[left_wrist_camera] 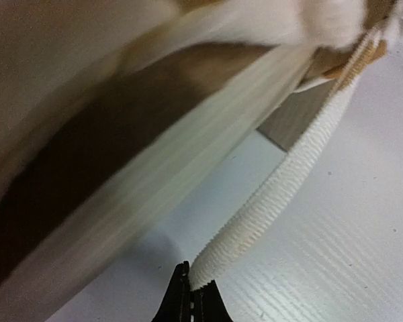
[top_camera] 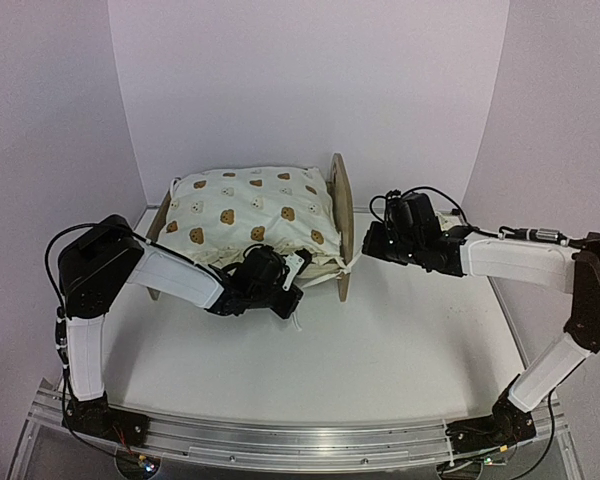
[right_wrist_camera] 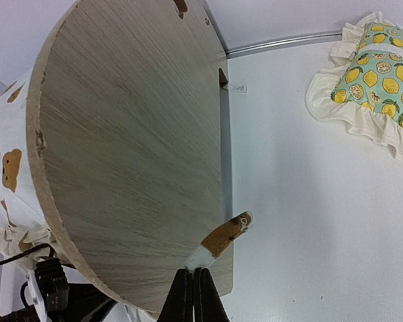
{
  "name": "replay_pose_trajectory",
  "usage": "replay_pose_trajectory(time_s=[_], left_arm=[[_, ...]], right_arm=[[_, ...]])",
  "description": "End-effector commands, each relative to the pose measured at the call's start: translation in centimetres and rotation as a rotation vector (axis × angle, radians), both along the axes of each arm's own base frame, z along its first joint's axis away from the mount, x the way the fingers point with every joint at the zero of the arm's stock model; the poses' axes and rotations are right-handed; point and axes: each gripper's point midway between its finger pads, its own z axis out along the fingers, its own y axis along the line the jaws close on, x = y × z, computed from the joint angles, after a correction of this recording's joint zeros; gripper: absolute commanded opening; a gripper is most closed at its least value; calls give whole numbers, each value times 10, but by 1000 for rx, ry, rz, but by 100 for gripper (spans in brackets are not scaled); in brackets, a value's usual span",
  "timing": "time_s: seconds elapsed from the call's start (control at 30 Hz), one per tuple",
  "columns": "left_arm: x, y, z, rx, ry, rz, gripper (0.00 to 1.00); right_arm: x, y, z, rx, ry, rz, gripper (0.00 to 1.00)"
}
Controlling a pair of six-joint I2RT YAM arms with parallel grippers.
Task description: Set up the pet bed
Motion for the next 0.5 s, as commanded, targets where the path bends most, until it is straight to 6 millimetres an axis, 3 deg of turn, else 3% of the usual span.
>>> replay_pose_trajectory(time_s=[0.0,0.3,0.47], left_arm=[[14,39,3,59,23,130,0],[13,71,-22,137,102,223,0],[14,76,-25,138,109,240,0]], right_arm=[[7,-4,-5,-3,5,-38,0],[10,-9,-14,-9,-5,-75,0],[19,-7,9,-12,-61,-78,0]])
